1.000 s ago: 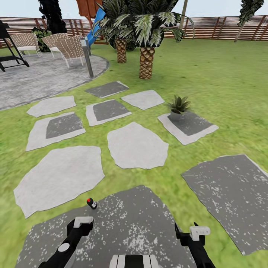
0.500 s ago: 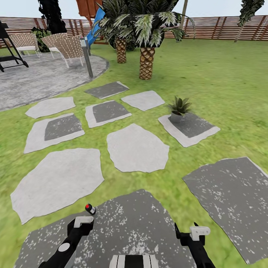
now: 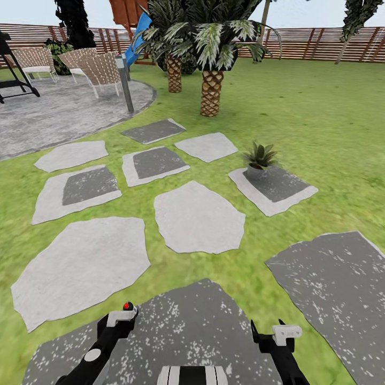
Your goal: Pick up the pesticide atomizer in the garden and spray insectifuge to fully cover both potted plants in the garden.
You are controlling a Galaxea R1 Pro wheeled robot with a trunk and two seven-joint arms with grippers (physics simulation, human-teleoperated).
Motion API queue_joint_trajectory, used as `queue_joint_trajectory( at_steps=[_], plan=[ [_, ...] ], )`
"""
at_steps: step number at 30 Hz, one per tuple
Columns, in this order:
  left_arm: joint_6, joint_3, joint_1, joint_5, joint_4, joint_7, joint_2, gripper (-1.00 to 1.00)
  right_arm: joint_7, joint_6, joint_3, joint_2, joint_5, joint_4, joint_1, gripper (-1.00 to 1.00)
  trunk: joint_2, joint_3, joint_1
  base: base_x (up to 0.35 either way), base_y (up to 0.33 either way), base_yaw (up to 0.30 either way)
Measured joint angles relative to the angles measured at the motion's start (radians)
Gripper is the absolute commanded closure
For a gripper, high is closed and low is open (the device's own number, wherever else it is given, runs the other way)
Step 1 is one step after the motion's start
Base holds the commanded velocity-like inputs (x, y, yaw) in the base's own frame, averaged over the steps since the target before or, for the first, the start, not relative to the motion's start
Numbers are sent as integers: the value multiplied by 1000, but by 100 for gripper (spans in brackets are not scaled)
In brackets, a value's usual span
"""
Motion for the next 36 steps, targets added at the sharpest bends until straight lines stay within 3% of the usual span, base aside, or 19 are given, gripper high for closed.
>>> queue_joint_trajectory(
  at_steps=[7, 26, 36],
  plan=[
    [-1, 0, 1, 0, 1, 0, 2, -100, 0, 0, 0, 0, 0, 0, 0, -100, 0, -4, 0, 0, 0, 0],
    [-1, 0, 0, 0, 4, -1, 2, -100, 0, 0, 0, 2, 0, 0, 0, -100, -5, -105, 9, 0, 0, 0],
    [-3, 0, 0, 0, 8, 0, 2, -100, -1, 0, 0, 2, 0, 7, 0, -100, -5, -110, 9, 0, 0, 0]
  ],
)
